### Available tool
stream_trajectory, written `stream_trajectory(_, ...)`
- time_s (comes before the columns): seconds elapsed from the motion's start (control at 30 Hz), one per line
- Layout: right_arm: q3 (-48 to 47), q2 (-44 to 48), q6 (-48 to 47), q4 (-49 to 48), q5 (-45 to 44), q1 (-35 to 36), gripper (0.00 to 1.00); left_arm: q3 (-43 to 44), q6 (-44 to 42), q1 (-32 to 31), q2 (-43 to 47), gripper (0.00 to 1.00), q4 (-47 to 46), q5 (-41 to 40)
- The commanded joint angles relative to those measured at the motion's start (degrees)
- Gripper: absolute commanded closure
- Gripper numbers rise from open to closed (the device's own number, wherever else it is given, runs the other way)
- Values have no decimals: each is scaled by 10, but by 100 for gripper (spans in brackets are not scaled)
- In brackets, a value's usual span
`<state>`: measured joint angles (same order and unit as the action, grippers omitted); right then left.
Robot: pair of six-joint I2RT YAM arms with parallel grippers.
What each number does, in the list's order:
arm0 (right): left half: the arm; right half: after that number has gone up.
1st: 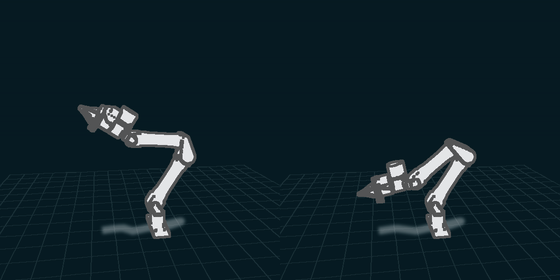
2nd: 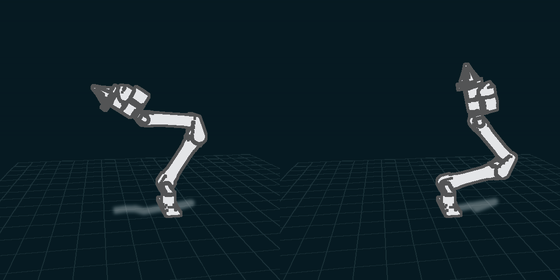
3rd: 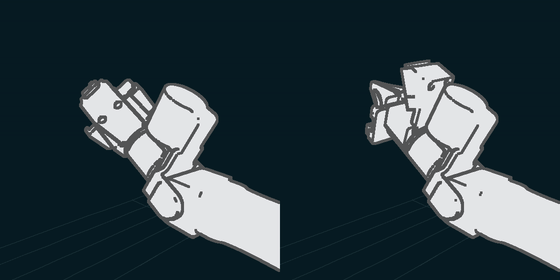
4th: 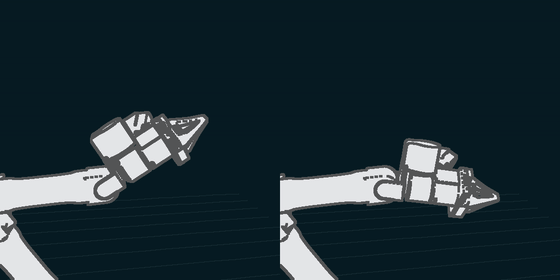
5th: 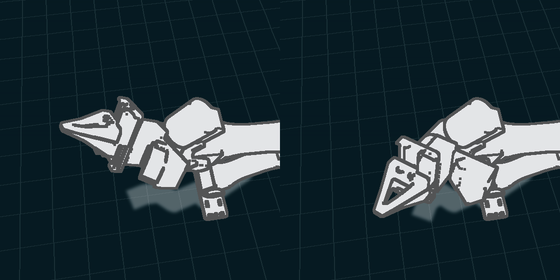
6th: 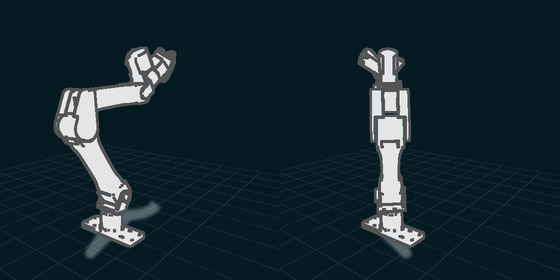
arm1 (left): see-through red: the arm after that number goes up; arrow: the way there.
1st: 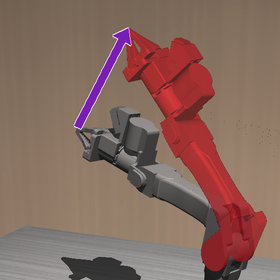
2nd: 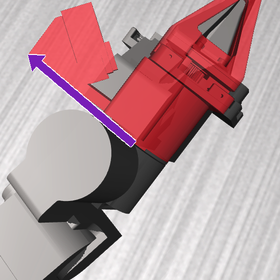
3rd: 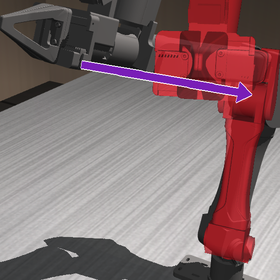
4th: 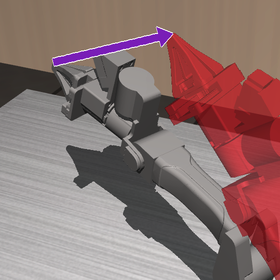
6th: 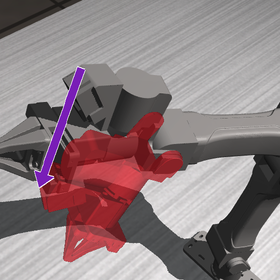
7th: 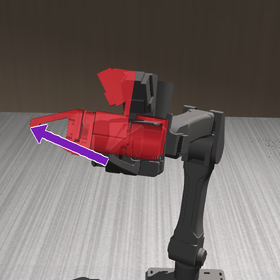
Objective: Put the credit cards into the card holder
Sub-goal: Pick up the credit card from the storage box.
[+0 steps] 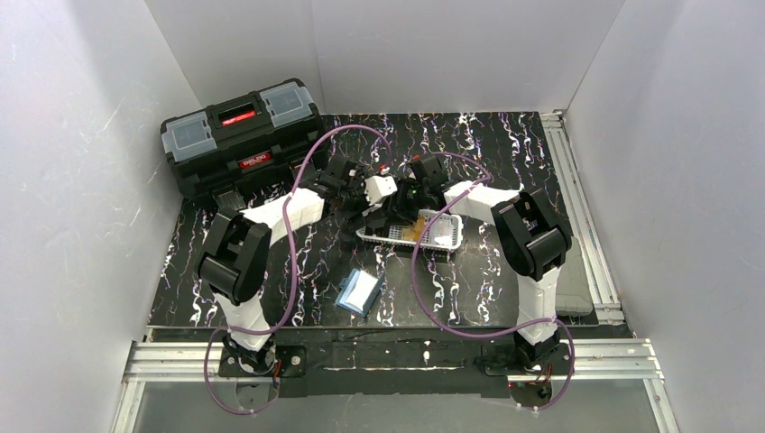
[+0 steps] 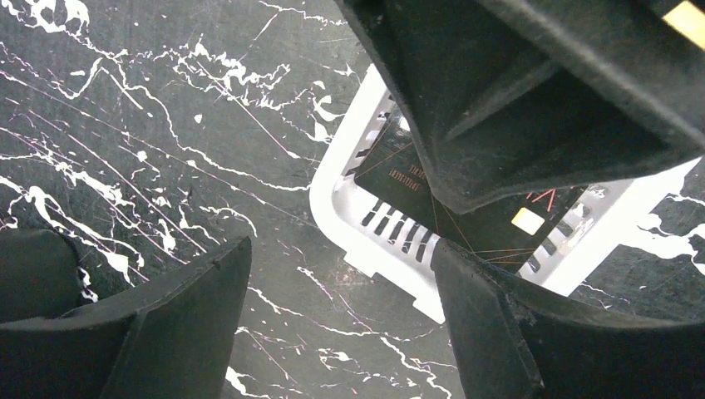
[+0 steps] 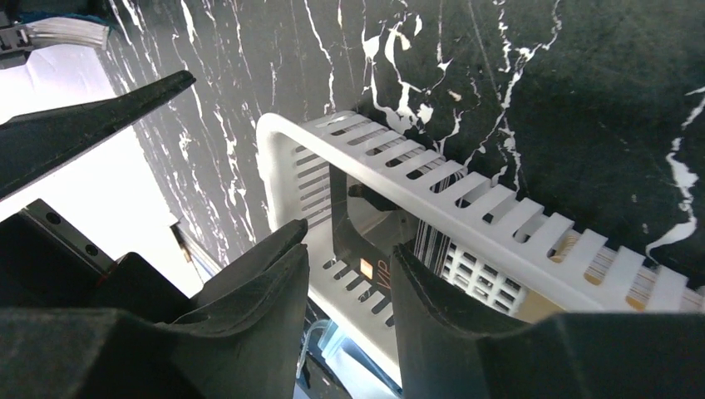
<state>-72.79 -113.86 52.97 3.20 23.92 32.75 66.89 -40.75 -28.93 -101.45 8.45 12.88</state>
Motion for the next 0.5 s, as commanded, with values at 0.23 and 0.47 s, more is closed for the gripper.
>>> stream_trajectory(0.23,-26,17,-36,47,-65,2,40,-10,-3,5,26,22,-16,7)
stream_trajectory(0.47,-41,-5,-31,35,-54,4,40,-32,-23,3,18,23,-45,-3)
